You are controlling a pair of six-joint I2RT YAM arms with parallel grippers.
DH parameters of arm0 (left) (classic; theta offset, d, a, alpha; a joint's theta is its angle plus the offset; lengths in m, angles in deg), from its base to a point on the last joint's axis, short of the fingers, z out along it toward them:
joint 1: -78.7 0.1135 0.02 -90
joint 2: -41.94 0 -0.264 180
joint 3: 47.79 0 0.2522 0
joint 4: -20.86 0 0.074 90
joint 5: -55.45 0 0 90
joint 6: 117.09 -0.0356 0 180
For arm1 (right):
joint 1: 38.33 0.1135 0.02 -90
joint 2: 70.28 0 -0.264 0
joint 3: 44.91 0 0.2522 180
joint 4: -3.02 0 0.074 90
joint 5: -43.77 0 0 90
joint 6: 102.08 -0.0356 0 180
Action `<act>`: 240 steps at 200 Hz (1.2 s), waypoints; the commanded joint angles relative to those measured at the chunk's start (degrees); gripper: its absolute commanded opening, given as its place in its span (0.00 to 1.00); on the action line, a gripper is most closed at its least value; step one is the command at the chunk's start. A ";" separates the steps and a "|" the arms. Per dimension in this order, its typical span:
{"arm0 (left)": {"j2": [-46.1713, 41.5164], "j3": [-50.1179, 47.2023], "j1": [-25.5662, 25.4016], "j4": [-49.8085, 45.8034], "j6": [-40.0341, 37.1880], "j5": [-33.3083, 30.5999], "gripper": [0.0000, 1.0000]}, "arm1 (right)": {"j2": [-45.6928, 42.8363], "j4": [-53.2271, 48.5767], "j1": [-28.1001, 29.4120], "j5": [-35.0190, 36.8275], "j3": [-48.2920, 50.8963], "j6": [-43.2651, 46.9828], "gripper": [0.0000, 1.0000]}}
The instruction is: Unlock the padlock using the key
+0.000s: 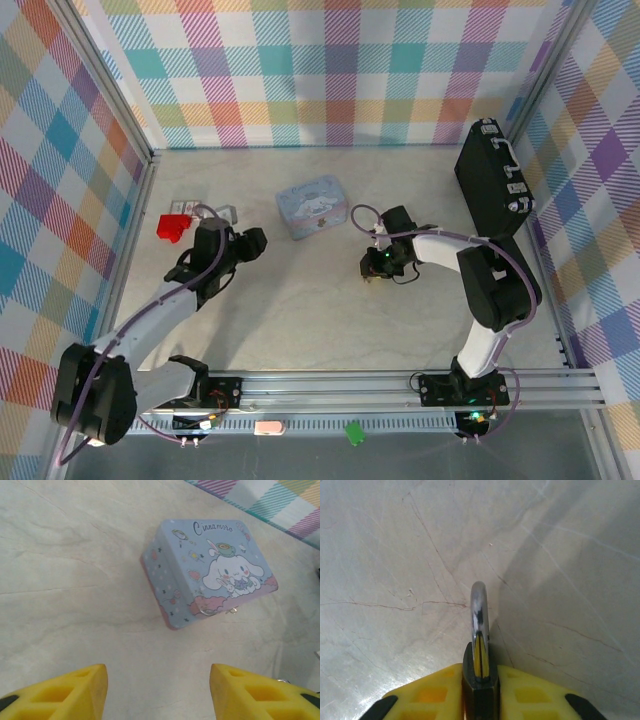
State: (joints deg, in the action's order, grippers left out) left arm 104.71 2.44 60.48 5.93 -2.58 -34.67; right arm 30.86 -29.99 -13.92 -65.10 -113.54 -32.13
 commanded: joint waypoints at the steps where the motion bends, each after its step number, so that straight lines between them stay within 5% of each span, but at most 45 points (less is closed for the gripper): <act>1: -3.37 -1.14 0.89 -3.38 -2.19 -4.46 0.57 | 0.65 -2.32 0.57 1.29 -1.50 1.22 0.25; 76: -10.42 -2.07 2.09 -7.39 -3.10 -9.28 0.60 | -4.40 -6.66 0.56 5.87 -2.58 2.24 0.45; 116: -14.67 -1.80 2.83 -9.93 -4.67 -13.56 0.63 | -11.27 -12.47 0.56 13.62 -5.08 5.59 0.69; 154: -17.77 -1.50 3.19 -10.61 -6.94 -20.44 0.64 | -21.24 -14.41 0.56 22.44 -7.59 9.44 0.73; 173: -21.52 -3.97 3.28 -7.74 -7.87 -25.27 0.66 | -26.76 -11.22 0.56 26.56 -6.62 11.45 0.86; 176: -22.11 -4.31 3.28 -7.26 -7.84 -26.10 0.68 | -27.31 -10.13 0.56 27.79 -6.12 11.97 0.96; 187: -23.54 -5.68 3.28 -5.83 -7.77 -29.67 1.00 | -29.94 -5.79 0.45 32.39 -3.41 13.21 0.99; 240: -18.74 -13.26 3.79 13.08 -12.91 -38.51 1.00 | -33.21 12.82 -0.21 46.38 9.86 18.24 0.99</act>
State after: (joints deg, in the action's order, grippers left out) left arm 82.81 -7.06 63.28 6.04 -10.12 -67.93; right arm -3.23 -25.59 -13.44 -29.32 -107.38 -15.89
